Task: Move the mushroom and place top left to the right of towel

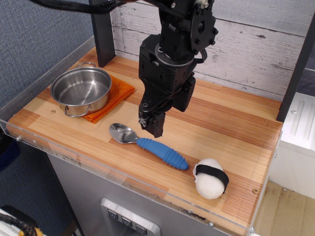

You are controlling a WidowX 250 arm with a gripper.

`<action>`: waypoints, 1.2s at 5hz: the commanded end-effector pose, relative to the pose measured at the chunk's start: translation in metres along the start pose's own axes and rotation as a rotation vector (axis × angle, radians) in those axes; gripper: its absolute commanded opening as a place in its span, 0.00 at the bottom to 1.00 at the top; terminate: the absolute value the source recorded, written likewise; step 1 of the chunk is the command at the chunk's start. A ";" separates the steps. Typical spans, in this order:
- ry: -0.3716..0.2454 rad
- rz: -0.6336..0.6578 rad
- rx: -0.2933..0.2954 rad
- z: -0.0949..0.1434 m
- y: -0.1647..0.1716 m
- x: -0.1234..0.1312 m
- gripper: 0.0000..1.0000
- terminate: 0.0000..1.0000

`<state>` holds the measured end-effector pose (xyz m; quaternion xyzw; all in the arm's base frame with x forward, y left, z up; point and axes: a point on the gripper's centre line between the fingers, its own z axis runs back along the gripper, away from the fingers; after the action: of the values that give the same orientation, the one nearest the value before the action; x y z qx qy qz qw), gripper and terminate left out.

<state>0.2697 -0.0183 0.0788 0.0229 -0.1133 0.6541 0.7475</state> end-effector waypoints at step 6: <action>0.065 -0.242 -0.057 -0.007 0.006 -0.074 1.00 0.00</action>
<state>0.2537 -0.0864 0.0483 0.0047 -0.0930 0.5625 0.8215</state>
